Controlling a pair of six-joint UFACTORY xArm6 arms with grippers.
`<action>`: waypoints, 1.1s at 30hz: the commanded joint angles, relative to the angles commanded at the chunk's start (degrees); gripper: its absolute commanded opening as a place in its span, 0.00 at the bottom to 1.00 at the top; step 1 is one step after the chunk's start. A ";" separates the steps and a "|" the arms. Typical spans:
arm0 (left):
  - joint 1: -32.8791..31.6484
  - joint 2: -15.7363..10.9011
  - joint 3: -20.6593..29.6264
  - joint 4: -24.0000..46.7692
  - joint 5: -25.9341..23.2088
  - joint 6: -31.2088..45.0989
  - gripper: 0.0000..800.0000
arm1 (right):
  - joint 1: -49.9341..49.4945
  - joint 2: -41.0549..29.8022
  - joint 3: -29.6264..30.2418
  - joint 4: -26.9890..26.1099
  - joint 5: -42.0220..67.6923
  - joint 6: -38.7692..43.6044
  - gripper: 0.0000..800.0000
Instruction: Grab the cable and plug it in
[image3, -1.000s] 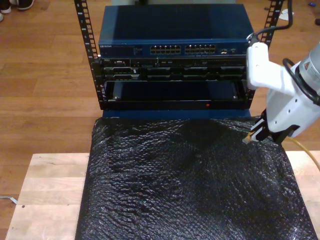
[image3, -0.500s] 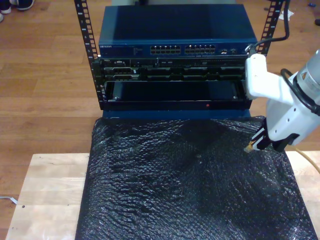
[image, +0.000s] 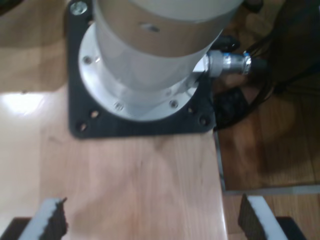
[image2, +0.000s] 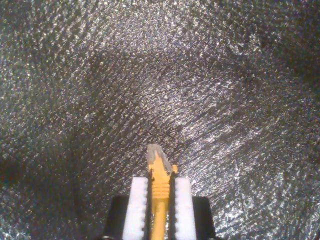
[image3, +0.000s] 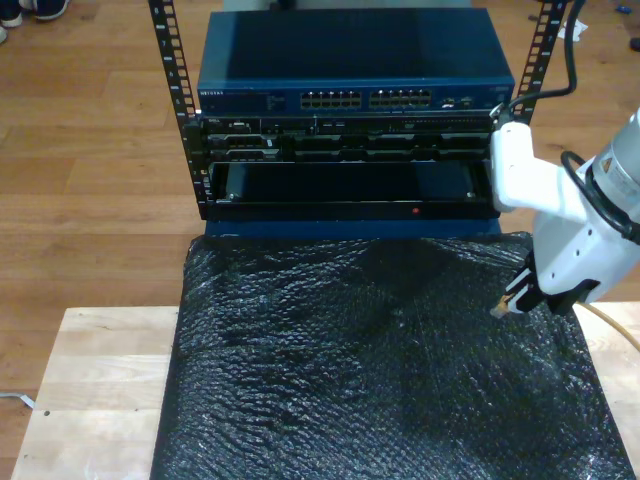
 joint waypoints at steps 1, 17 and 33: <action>0.00 -0.62 1.14 0.00 -1.14 0.00 1.00 | 0.00 0.00 0.00 -0.09 0.00 0.00 0.00; 1.49 -3.43 9.14 1.93 -11.16 2.90 1.00 | 0.09 -0.09 1.23 -1.32 -0.09 0.09 0.00; 4.66 -2.90 13.45 2.02 -18.90 7.38 1.00 | 0.09 -2.11 5.19 -2.64 -7.38 -0.26 0.00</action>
